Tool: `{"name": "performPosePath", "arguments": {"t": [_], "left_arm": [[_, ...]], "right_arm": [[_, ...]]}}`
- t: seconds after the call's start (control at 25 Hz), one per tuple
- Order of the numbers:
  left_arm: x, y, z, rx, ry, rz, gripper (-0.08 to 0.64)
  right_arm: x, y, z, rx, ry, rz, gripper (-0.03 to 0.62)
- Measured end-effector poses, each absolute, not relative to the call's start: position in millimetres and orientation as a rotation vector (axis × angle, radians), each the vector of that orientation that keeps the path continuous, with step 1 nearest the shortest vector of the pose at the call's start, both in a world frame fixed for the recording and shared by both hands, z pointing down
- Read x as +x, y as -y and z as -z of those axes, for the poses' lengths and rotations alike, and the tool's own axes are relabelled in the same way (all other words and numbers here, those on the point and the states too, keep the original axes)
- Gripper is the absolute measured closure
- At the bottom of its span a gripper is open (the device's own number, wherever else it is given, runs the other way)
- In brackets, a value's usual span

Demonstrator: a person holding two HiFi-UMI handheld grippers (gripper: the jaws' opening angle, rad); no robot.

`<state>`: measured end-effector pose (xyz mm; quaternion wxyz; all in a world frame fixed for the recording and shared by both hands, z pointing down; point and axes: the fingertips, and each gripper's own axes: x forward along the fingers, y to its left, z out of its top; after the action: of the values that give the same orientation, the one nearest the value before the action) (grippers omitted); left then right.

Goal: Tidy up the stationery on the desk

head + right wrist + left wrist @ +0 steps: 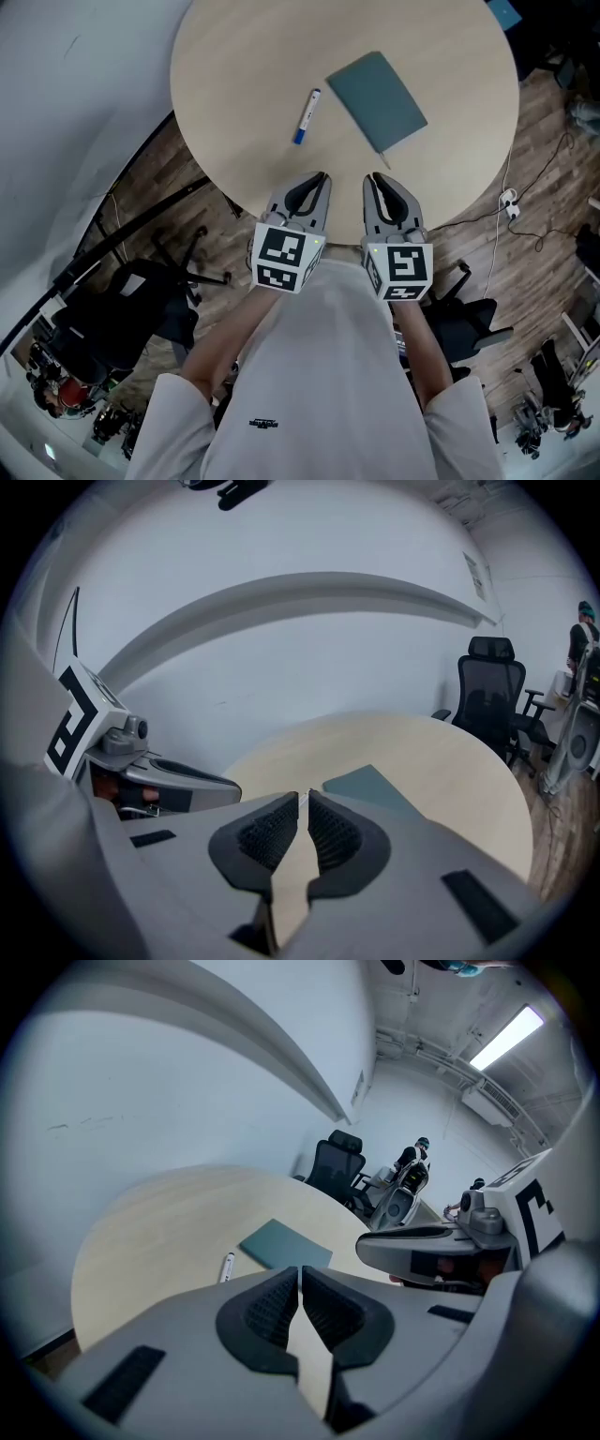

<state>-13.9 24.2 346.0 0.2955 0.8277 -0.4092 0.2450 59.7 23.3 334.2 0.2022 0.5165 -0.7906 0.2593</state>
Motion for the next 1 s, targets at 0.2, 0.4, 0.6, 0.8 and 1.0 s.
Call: {"name": "performPosePath", "arguments": {"t": [0.2, 0.4, 0.6, 0.8, 1.0], "left_arm": [[0, -12, -367, 2.176, 1.072, -0.655, 0.529], [15, -3, -389, 2.139, 1.074, -0.655, 0.529], [34, 3, -409, 2.091, 1.086, -0.655, 0.529], [53, 9, -429, 2.04, 1.07, -0.622, 0.528], [68, 19, -447, 2.017, 1.078, -0.616, 0.526]], "right_arm": [[79, -7, -356, 1.444, 2.171, -0.734, 0.536], [97, 8, -377, 1.429, 2.15, -0.736, 0.535], [117, 20, -399, 1.356, 2.124, -0.725, 0.535], [134, 34, -419, 1.32, 2.123, -0.742, 0.535], [148, 50, -437, 1.292, 2.121, -0.747, 0.53]]}}
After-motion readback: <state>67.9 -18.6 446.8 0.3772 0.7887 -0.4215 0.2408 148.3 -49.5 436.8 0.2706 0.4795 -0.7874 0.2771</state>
